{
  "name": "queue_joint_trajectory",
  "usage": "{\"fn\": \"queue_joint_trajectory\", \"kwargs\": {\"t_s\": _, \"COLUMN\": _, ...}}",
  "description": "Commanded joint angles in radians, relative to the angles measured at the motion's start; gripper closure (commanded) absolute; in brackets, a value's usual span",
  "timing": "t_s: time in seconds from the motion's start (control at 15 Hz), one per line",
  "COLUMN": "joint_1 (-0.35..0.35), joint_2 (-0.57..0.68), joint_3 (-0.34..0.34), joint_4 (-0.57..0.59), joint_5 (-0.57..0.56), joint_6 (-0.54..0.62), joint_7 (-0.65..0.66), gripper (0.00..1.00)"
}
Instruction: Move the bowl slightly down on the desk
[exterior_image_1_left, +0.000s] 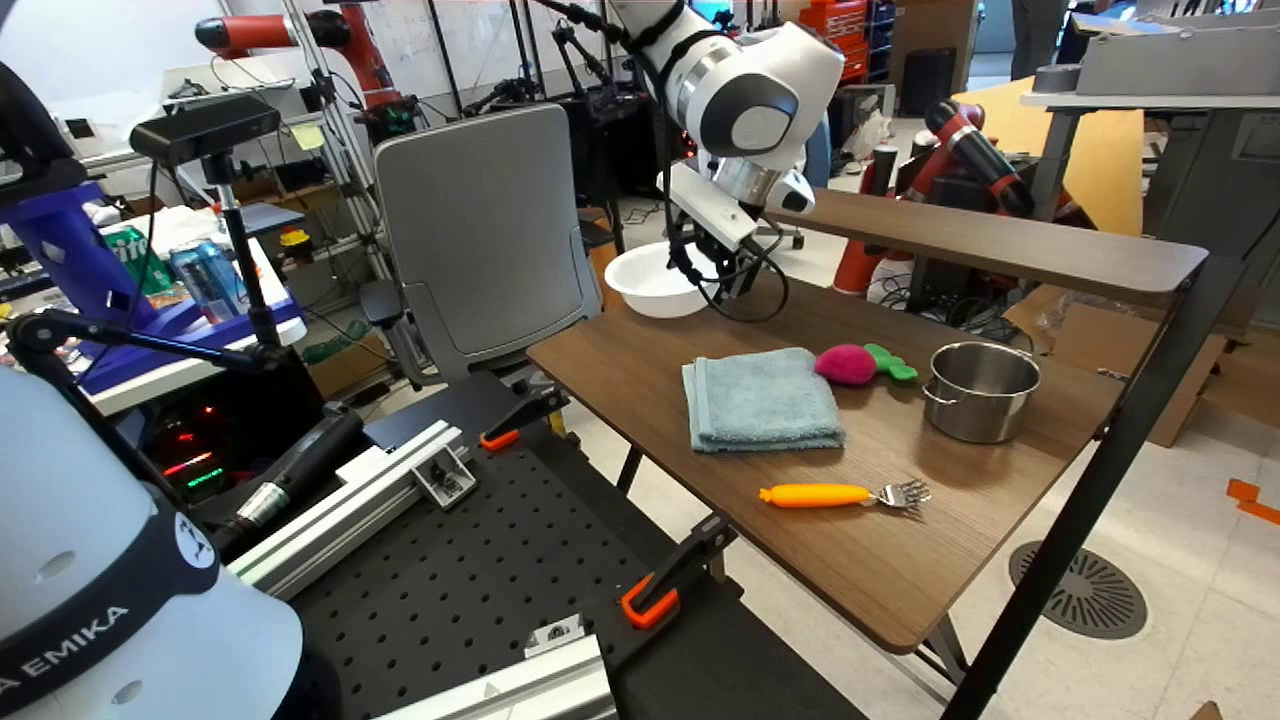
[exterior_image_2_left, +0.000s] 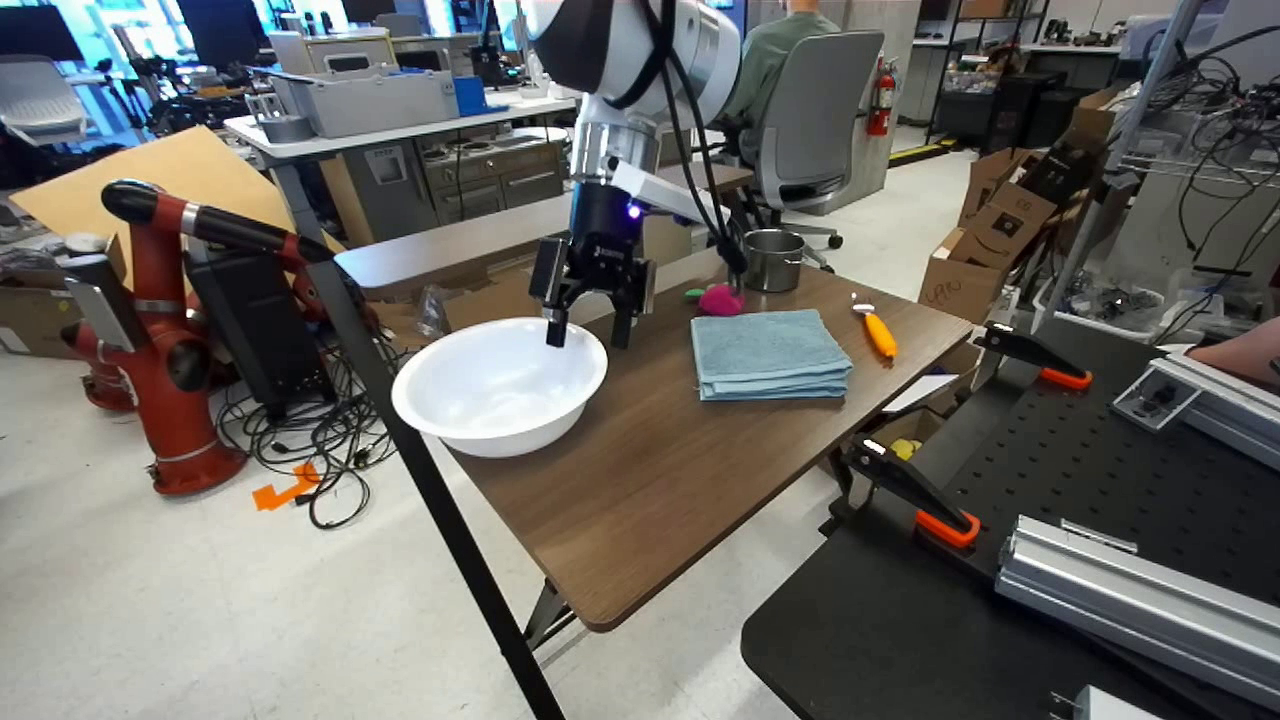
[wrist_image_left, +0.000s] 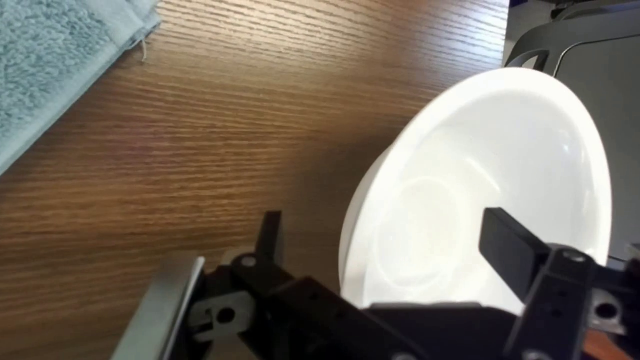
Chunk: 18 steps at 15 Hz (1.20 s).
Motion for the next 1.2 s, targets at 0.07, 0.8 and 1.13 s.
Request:
{"fn": "queue_joint_trajectory", "kwargs": {"t_s": 0.07, "joint_1": 0.002, "joint_2": 0.073, "joint_3": 0.009, "joint_4": 0.096, "joint_5": -0.053, "joint_6": -0.055, "joint_7": 0.070, "gripper": 0.00}}
{"fn": "queue_joint_trajectory", "kwargs": {"t_s": 0.8, "joint_1": 0.002, "joint_2": 0.109, "joint_3": 0.011, "joint_4": 0.153, "joint_5": -0.079, "joint_6": -0.057, "joint_7": 0.088, "gripper": 0.87}}
{"fn": "queue_joint_trajectory", "kwargs": {"t_s": 1.13, "joint_1": -0.007, "joint_2": 0.097, "joint_3": 0.015, "joint_4": 0.148, "joint_5": -0.072, "joint_6": -0.055, "joint_7": 0.082, "gripper": 0.98}}
